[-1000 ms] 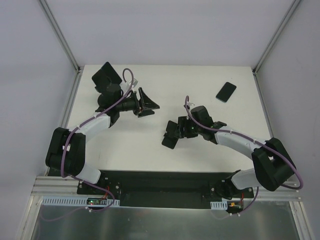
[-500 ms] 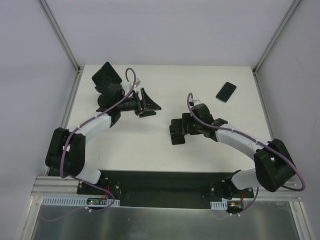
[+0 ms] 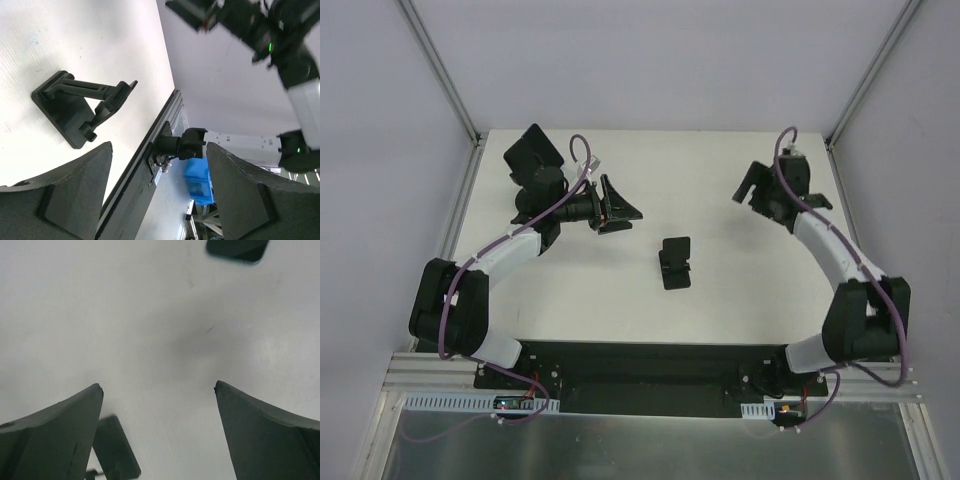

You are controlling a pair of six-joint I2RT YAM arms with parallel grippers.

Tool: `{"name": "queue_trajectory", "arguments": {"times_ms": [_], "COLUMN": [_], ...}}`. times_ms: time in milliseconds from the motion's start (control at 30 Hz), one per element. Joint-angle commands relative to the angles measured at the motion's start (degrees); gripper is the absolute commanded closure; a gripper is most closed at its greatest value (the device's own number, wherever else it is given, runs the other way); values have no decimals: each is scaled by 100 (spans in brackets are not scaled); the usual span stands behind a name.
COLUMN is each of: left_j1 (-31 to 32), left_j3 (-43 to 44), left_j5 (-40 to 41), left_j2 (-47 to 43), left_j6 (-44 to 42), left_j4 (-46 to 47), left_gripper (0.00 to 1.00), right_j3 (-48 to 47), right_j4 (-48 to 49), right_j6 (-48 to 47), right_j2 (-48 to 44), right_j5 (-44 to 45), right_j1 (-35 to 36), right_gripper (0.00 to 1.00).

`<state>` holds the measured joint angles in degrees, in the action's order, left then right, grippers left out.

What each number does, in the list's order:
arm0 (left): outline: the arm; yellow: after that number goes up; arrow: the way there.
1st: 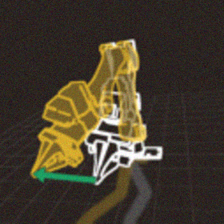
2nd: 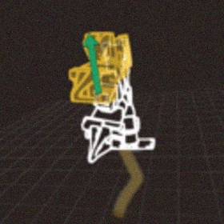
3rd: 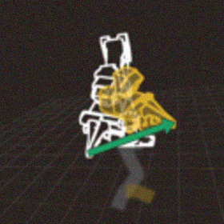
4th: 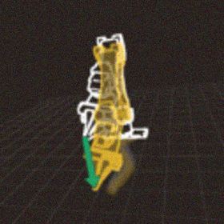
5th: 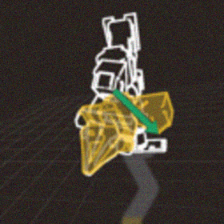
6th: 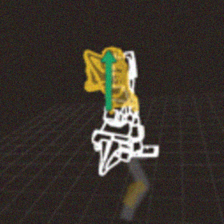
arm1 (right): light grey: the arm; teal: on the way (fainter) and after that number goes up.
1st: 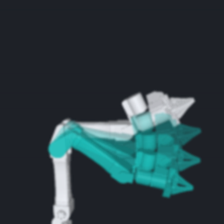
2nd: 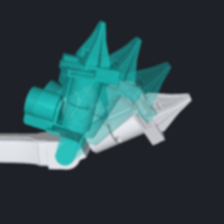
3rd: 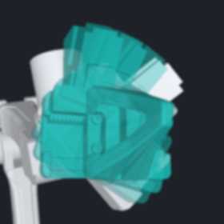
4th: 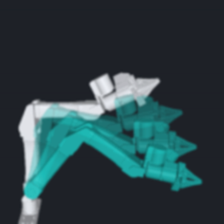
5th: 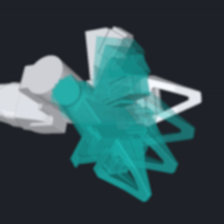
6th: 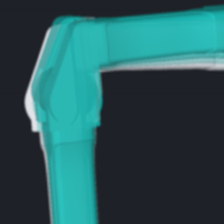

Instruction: Place the phone on the phone stand

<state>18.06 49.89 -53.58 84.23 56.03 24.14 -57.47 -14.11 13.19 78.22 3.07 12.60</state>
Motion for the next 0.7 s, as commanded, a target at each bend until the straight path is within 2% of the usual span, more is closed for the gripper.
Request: {"name": "queue_trajectory", "arguments": {"times_ms": [0, 67, 100, 200, 233, 333, 667], "left_j1": [39, 39, 39, 39, 39, 39, 83], "left_j3": [162, 162, 170, 162, 170, 170, 188], "left_j5": [-135, -135, -135, -152, -161, -170, -223], "left_j2": [-108, -82, -64, -38, -20, 24, 121], "left_j6": [-13, -13, -4, -4, -4, -4, 40], "left_j4": [187, 187, 187, 187, 187, 187, 205], "left_gripper": [25, 26, 25, 25, 25, 25, 25], "right_j3": [-2041, -2792, -3605, -4673, -5338, -6237, -6627], "right_j4": [-1312, -1968, -2199, -2964, -3140, -3712, -3696], "right_j6": [518, 570, 553, 535, 518, 387, -44], "right_j2": [1448, 2414, 2731, 4153, 4410, 5211, 6100], "right_j5": [-34, -35, 192, 509, 554, 765, 449], "right_j1": [-1004, -1233, -1242, -1409, -1462, -1541, -1647], "right_gripper": [4, 4, 4, 4, 4, 4, 4]}}
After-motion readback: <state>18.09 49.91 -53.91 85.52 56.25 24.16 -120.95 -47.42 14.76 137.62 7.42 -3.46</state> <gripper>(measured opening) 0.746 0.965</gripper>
